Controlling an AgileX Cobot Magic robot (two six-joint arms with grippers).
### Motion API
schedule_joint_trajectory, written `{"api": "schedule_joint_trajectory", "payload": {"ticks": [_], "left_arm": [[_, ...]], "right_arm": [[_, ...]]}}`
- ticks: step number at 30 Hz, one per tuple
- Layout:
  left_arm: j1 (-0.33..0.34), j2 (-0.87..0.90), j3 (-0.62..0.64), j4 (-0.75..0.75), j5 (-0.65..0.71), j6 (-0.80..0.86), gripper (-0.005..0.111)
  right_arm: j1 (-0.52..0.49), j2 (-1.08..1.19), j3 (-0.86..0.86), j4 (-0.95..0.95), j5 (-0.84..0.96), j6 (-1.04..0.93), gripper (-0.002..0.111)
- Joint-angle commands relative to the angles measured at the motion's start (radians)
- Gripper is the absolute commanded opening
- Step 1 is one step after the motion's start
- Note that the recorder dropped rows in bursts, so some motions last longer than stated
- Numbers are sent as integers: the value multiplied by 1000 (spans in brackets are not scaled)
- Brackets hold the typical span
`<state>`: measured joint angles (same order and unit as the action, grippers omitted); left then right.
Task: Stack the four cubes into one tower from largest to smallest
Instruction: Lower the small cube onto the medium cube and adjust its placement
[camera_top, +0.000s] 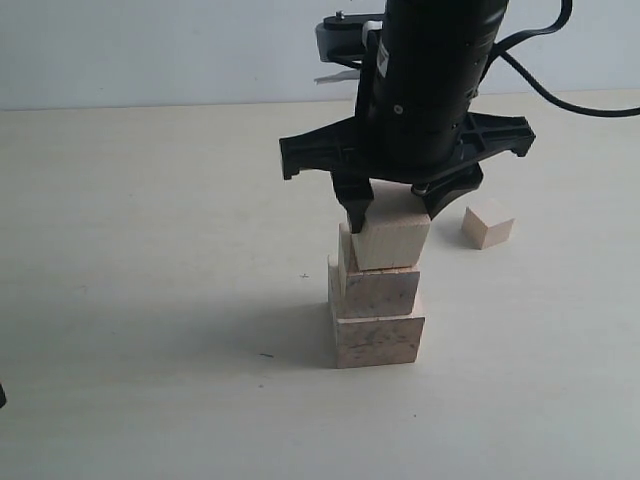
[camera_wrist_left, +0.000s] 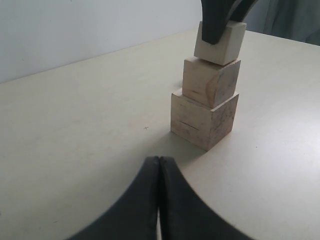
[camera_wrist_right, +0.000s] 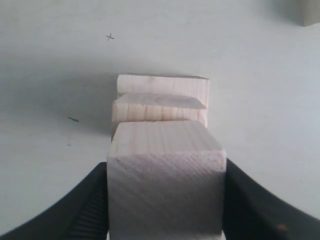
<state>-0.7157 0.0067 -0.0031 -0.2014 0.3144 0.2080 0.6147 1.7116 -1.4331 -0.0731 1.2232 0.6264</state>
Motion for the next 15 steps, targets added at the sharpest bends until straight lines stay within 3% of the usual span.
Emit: {"api": "schedule_joint_trajectory", "payload": {"ticks": [1, 15], "left_arm": [[1, -7, 3, -3, -1, -1, 0], [1, -7, 3, -3, -1, -1, 0]], "right_arm": [[2, -1, -53, -11, -2, -15, 10], [2, 3, -68, -11, -2, -11, 10]]}}
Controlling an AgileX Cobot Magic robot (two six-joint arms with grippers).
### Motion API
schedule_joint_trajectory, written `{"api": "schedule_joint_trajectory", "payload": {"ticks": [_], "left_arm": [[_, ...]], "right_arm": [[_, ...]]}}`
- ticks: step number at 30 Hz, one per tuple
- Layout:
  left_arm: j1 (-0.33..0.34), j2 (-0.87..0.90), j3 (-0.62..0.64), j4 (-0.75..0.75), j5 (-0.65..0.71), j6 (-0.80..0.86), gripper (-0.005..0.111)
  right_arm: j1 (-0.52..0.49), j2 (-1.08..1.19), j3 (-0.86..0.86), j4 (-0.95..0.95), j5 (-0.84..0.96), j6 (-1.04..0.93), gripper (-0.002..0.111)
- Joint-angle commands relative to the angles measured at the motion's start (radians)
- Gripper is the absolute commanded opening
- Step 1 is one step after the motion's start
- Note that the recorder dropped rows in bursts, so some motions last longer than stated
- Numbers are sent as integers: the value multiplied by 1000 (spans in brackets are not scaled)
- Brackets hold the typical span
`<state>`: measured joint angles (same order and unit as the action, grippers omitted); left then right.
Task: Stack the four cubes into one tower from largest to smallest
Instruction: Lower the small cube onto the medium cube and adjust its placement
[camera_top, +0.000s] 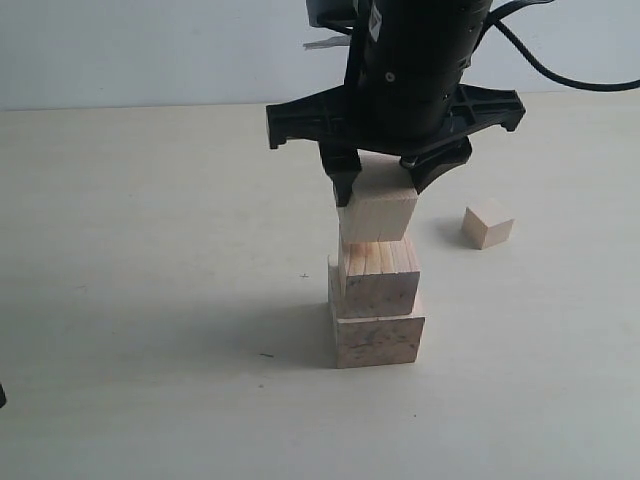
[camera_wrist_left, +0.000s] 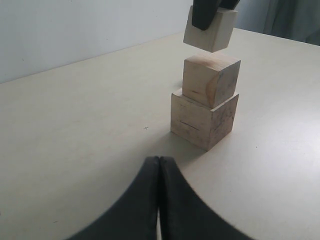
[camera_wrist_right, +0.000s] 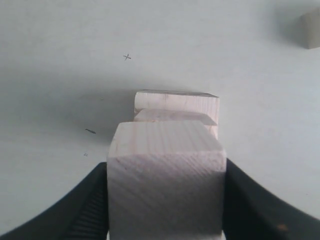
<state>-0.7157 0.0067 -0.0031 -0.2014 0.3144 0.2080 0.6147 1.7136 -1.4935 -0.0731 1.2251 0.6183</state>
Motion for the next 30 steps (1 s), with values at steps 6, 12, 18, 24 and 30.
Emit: {"api": "schedule_joint_trajectory", "payload": {"ticks": [6, 12, 18, 24, 30], "left_arm": [[1, -7, 3, -3, -1, -1, 0], [1, -7, 3, -3, -1, -1, 0], [1, -7, 3, -3, -1, 1, 0], [1, -7, 3, 3, -1, 1, 0], [1, -7, 3, 3, -1, 1, 0]], "right_arm": [[2, 25, -8, -10, -4, -3, 10], [2, 26, -8, -14, -4, -6, 10], [2, 20, -8, -12, -4, -14, 10], [2, 3, -8, -13, -4, -14, 10], [2, -1, -8, -11, -4, -23, 10]]}}
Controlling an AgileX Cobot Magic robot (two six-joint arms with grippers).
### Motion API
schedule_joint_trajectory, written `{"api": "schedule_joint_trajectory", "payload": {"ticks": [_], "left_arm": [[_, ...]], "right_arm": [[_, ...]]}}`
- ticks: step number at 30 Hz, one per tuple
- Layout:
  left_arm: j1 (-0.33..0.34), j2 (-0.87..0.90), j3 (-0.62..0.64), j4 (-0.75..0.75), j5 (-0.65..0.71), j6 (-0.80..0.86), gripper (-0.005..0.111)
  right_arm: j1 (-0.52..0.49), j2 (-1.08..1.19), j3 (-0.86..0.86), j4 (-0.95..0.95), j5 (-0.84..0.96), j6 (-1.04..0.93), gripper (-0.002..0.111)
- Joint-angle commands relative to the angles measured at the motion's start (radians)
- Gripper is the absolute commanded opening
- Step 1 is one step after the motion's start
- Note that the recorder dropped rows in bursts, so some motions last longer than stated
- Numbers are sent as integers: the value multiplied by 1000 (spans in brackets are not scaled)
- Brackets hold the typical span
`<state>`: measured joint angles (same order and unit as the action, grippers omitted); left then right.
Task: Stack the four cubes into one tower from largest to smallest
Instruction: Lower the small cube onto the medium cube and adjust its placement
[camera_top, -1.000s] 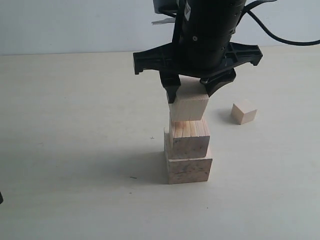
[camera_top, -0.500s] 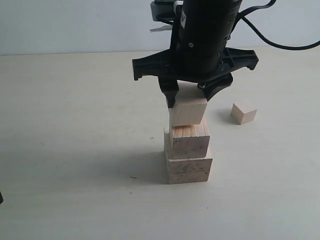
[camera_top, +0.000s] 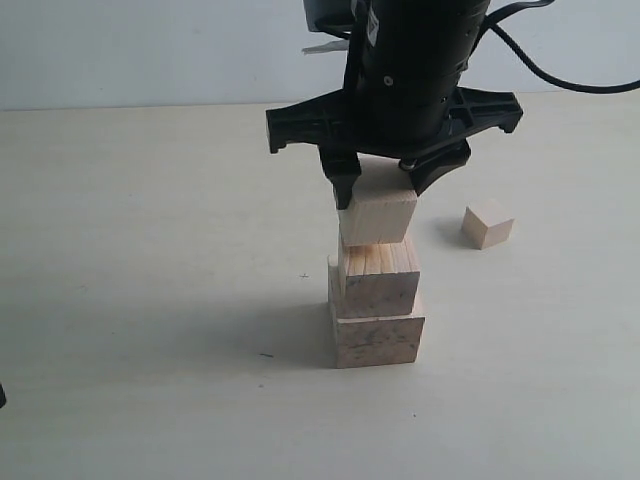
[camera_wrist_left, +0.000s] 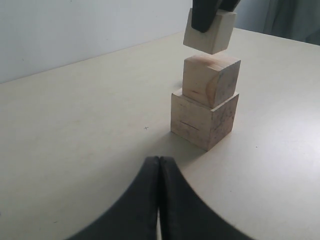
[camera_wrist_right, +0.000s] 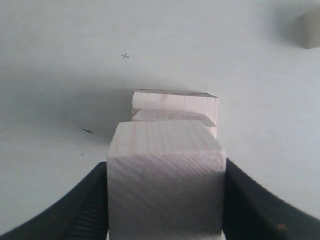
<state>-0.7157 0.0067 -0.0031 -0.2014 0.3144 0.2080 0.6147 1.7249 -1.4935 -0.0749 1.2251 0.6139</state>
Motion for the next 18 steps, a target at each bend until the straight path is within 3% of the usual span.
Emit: {"api": "schedule_joint_trajectory", "payload": {"ticks": [1, 14, 18], "left_arm": [[1, -7, 3, 3, -1, 1, 0], [1, -7, 3, 3, -1, 1, 0], [1, -7, 3, 3, -1, 1, 0]], "right_arm": [[2, -12, -8, -9, -4, -18, 10], [2, -38, 32, 13, -4, -42, 10], [2, -84, 42, -59, -4, -6, 10]]}}
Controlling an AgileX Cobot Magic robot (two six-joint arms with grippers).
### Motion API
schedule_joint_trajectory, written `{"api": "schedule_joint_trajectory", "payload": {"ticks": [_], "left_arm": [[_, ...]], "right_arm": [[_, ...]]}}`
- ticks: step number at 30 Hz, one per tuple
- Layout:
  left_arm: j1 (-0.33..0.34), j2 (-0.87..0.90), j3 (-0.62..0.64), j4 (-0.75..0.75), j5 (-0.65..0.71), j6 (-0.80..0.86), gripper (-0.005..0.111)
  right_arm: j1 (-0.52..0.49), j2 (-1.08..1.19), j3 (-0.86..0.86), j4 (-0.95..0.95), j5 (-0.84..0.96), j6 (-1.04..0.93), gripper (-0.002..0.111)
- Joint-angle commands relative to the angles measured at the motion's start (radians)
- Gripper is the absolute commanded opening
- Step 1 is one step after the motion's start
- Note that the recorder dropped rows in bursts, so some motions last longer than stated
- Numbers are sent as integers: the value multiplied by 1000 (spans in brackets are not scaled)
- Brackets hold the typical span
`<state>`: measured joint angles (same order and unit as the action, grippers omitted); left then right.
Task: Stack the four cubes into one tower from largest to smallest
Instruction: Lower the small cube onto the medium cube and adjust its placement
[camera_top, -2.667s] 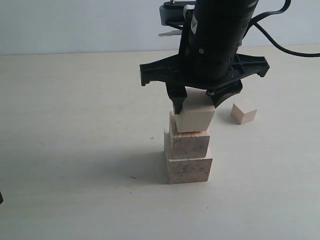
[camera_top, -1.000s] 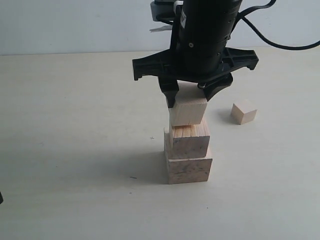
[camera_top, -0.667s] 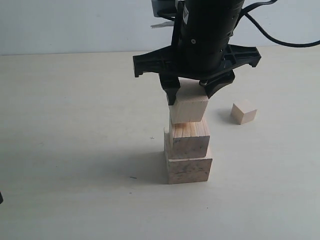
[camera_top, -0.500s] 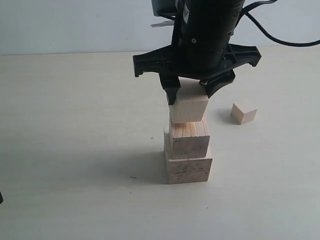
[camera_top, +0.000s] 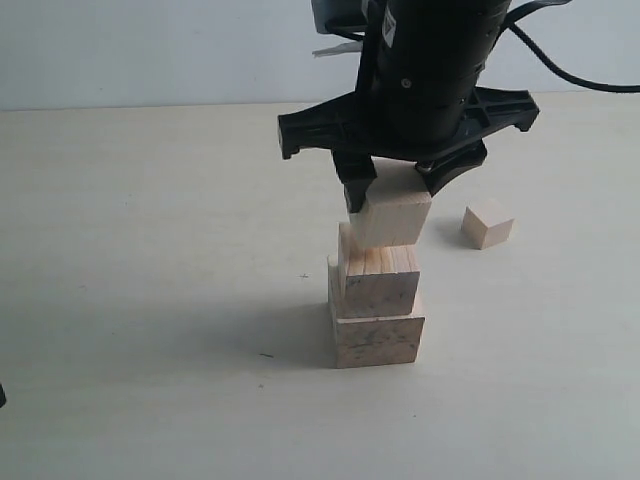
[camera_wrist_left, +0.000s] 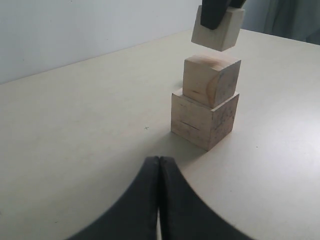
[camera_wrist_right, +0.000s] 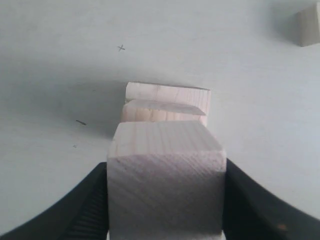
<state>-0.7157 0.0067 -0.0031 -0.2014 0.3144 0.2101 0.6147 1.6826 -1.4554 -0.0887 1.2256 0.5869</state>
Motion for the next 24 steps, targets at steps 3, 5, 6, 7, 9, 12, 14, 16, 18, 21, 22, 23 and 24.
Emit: {"api": "schedule_joint_trajectory", "payload": {"ticks": [3, 5, 6, 7, 9, 12, 14, 16, 18, 21, 22, 23, 24], "left_arm": [[1, -7, 3, 3, -1, -2, 0], [1, -7, 3, 3, -1, -2, 0], [1, -7, 3, 3, -1, -2, 0], [1, -7, 3, 3, -1, -2, 0], [1, -7, 3, 3, -1, -2, 0], [1, -7, 3, 3, -1, -2, 0], [1, -7, 3, 3, -1, -2, 0], [1, -7, 3, 3, -1, -2, 0], [1, -7, 3, 3, -1, -2, 0], [1, -7, 3, 3, -1, -2, 0], [1, -7, 3, 3, -1, -2, 0], [1, -7, 3, 3, -1, -2, 0], [1, -7, 3, 3, -1, -2, 0]], "right_arm": [[2, -40, 4, -17, -5, 21, 10], [2, -31, 4, 1, -5, 21, 10], [2, -28, 4, 4, -5, 21, 10], [2, -26, 4, 4, -5, 21, 10], [2, -16, 4, 4, -5, 21, 10], [2, -5, 4, 8, -5, 21, 10], [2, 1, 4, 11, -5, 21, 10], [2, 7, 4, 11, -5, 21, 10], [2, 12, 4, 11, -5, 21, 10], [2, 21, 4, 16, -5, 19, 10], [2, 26, 4, 20, -5, 16, 10], [2, 28, 4, 28, -5, 14, 10], [2, 33, 4, 30, -5, 3, 10]]}}
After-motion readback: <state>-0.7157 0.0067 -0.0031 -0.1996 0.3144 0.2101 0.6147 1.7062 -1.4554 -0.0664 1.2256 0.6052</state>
